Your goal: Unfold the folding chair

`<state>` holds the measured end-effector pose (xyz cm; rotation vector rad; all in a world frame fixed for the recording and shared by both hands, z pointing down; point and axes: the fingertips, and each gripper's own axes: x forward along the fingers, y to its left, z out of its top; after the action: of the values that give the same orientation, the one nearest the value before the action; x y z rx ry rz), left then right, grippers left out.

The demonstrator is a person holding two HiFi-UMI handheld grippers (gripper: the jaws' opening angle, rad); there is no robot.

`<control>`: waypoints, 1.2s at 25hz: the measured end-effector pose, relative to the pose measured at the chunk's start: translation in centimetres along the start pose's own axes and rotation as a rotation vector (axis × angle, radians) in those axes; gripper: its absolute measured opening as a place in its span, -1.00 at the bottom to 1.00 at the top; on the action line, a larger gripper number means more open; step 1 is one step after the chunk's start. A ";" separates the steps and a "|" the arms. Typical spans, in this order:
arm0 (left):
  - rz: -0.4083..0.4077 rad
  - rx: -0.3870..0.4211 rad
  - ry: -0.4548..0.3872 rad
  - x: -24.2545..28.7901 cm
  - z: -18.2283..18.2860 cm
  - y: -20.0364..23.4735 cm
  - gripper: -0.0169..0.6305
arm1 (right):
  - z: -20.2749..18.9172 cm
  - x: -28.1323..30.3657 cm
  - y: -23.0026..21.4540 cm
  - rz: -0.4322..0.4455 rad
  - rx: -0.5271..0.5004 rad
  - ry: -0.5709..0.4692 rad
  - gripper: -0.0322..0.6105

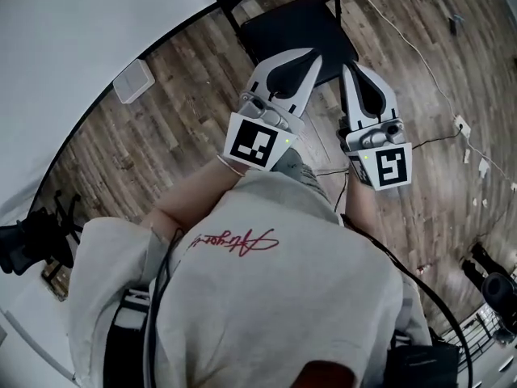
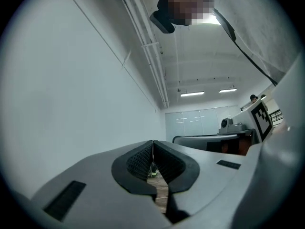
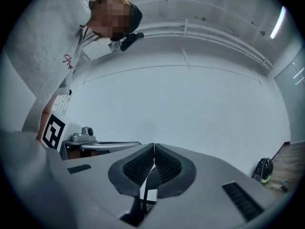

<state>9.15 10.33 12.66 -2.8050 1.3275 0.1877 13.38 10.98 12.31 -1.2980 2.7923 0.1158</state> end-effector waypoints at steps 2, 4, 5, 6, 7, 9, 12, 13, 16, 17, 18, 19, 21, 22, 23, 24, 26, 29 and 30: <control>0.016 -0.009 -0.003 -0.1 0.0 0.0 -0.90 | -0.5 0.2 0.5 0.029 0.010 0.033 -0.85; 0.025 -0.006 0.002 -0.2 -0.1 -0.2 -0.90 | -0.3 0.5 0.9 0.054 0.000 0.040 -0.85; 0.028 -0.004 0.004 -0.2 -0.2 -0.3 -0.90 | -0.2 0.5 1.0 0.060 -0.005 0.046 -0.85; 0.032 -0.003 0.004 -0.2 -0.2 -0.4 -0.90 | -0.2 0.5 1.0 0.065 -0.010 0.056 -0.85; 0.036 -0.004 0.003 -0.2 -0.2 -0.4 -0.90 | -0.2 0.5 1.0 0.069 -0.011 0.066 -0.85; 0.042 -0.002 0.001 -0.3 -0.1 -0.4 -0.90 | -0.3 0.5 1.0 0.072 -0.005 0.071 -0.85; 0.042 0.004 0.002 -0.3 -0.2 -0.5 -0.90 | 0.1 0.6 0.9 0.064 0.003 0.052 -0.86; 0.042 0.004 0.001 -0.3 -0.2 -0.6 -0.90 | 0.2 0.6 0.9 0.063 0.006 0.045 -0.85; 0.040 0.005 -0.001 -0.4 0.0 -0.7 -0.90 | 0.4 0.4 1.3 0.070 0.001 0.042 -0.85; 0.039 0.006 -0.003 -0.5 0.0 -0.7 -0.90 | 0.5 0.3 1.4 0.073 -0.001 0.042 -0.85; 0.038 0.008 -0.006 -0.5 0.1 -0.8 -0.90 | 0.5 0.2 1.5 0.075 0.000 0.041 -0.85; 0.037 0.012 -0.008 -0.5 0.2 -0.9 -0.90 | 0.6 0.0 1.4 0.078 0.004 0.038 -0.85; 0.034 0.020 -0.011 -0.4 0.4 -1.3 -0.90 | 0.7 -0.2 1.2 0.078 0.009 0.030 -0.86; 0.033 0.022 -0.013 -0.4 0.6 -1.4 -0.90 | 1.0 -0.4 1.2 0.078 0.008 0.025 -0.85; 0.033 0.024 -0.014 -0.5 0.7 -1.6 -0.90 | 1.2 -0.5 1.2 0.077 0.006 0.020 -0.86; 0.034 0.026 -0.015 -0.6 0.8 -1.6 -0.90 | 1.5 -0.5 1.2 0.079 0.004 0.016 -0.86; 0.037 0.032 -0.016 -0.6 0.9 -1.7 -0.90 | 1.6 -0.7 1.3 0.085 0.003 0.013 -0.86; 0.041 0.042 -0.019 -0.7 1.2 -1.7 -0.90 | 2.1 -0.8 1.4 0.092 0.004 0.000 -0.85; 0.042 0.044 -0.021 -0.8 1.3 -1.7 -0.90 | 2.1 -0.9 1.5 0.095 0.005 -0.001 -0.85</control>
<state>9.82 12.10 11.40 -2.7334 1.3700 0.1868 12.87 12.83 10.32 -1.1647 2.8517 0.1138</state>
